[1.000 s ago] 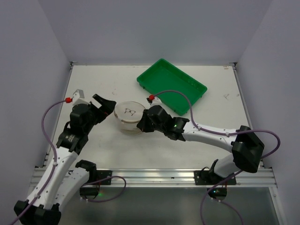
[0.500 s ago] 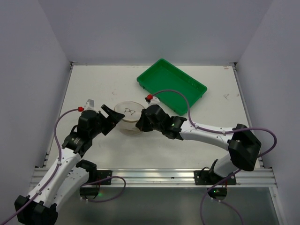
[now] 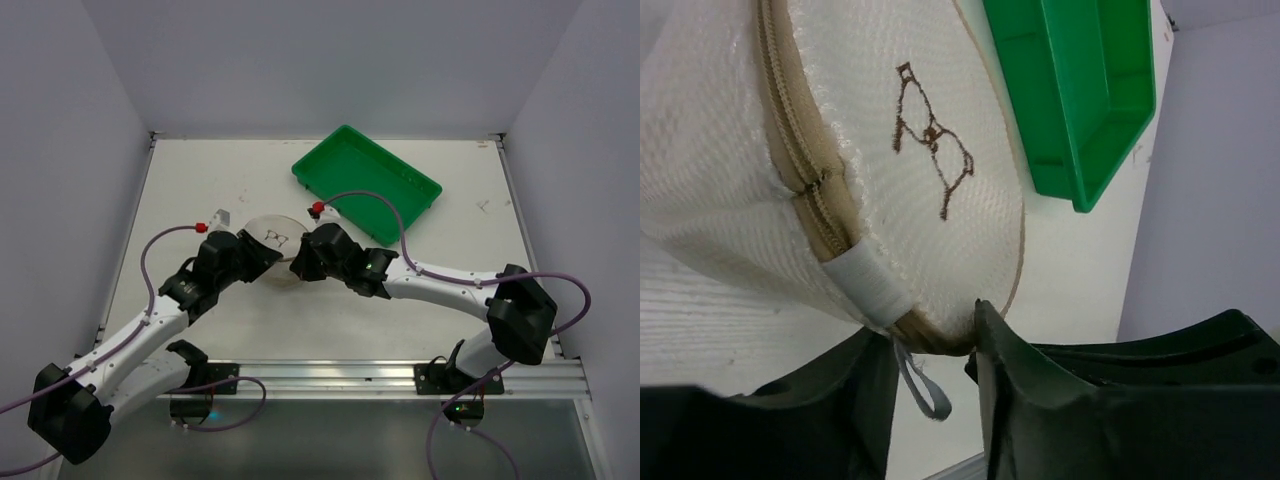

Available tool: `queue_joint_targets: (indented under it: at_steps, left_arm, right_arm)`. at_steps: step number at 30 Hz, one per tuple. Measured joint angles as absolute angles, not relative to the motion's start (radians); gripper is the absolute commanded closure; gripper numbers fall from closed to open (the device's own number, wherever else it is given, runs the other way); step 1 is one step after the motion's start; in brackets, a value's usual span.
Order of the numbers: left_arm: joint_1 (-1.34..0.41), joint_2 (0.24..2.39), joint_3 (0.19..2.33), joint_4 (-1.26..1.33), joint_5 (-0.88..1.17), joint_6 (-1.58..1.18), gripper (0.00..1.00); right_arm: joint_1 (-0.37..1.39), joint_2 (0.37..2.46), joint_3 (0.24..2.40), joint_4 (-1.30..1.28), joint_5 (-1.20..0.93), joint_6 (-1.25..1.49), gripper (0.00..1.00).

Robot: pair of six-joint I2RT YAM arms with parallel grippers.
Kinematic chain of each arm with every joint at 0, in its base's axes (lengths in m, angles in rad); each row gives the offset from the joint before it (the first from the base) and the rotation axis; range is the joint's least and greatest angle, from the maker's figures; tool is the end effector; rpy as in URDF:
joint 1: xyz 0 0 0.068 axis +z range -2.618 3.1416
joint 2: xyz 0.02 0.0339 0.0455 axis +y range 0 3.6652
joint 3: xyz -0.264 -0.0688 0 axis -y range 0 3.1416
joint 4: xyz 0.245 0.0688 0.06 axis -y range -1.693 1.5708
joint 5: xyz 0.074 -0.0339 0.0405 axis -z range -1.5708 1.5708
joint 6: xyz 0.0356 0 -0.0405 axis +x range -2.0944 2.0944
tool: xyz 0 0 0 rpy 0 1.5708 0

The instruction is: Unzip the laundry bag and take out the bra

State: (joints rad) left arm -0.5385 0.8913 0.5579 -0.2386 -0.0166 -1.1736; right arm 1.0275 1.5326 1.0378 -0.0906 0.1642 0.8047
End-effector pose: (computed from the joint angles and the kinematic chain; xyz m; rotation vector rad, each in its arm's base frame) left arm 0.1698 -0.1007 0.2361 -0.7306 2.1893 -0.9384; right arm 0.1833 0.2923 0.2535 -0.1534 2.2778 0.8570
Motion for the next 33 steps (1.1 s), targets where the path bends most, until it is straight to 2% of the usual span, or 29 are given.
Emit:
queue_joint_targets:
  at_steps: [1, 2, 4, 8, 12, 15, 19, 27, 31, 32, 33]
  left_arm:
    - [-0.538, 0.892, 0.558, -0.236, -0.029, -1.172, 0.74]
    - [-0.539, 0.892, 0.558, -0.232, -0.038, -1.168, 0.9]
    - [-0.537, 0.894, 0.558, -0.226, -0.047, -1.16, 1.0]
    - [-0.53, 0.897, 0.566, -0.232, -0.036, -1.114, 1.0]
    - [-0.489, 0.898, 0.567, -0.244, 0.025, -1.052, 1.0]
    - [-0.429, 0.908, 0.575, -0.247, 0.124, -0.988, 1.0]
    - [-0.339, 0.976, 0.635, -0.262, 0.227, -0.87, 0.99]
    - [-0.302, 1.227, 0.854, -0.314, 0.262, -0.701, 0.77]
    - [-0.287, 1.271, 0.921, -0.294, 0.231, -0.683, 0.44]
    - [-0.284, 1.264, 0.924, -0.286, 0.221, -0.687, 0.21]
    - [-0.282, 1.25, 0.923, -0.285, 0.21, -0.686, 0.14]
  right_arm:
    - [1.028, 1.532, 1.037, -0.091, 0.164, 0.797, 1.0]
    - [1.028, 1.531, 1.037, -0.09, 0.163, 0.787, 1.0]
    - [1.028, 1.516, 1.016, -0.081, 0.162, 0.765, 1.0]
    - [1.009, 1.448, 0.906, -0.066, 0.159, 0.72, 1.0]
    - [0.888, 1.332, 0.788, -0.054, 0.11, 0.691, 1.0]
    - [0.815, 1.253, 0.749, -0.046, 0.065, 0.667, 1.0]
    - [0.811, 1.216, 0.75, -0.029, -0.025, 0.611, 1.0]
    - [0.905, 1.294, 0.797, -0.033, -0.073, 0.596, 1.0]
    - [0.952, 1.372, 0.859, -0.014, -0.081, 0.664, 1.0]
    - [0.958, 1.397, 0.878, -0.008, -0.081, 0.682, 1.0]
    - [0.961, 1.423, 0.9, -0.003, -0.08, 0.699, 1.0]
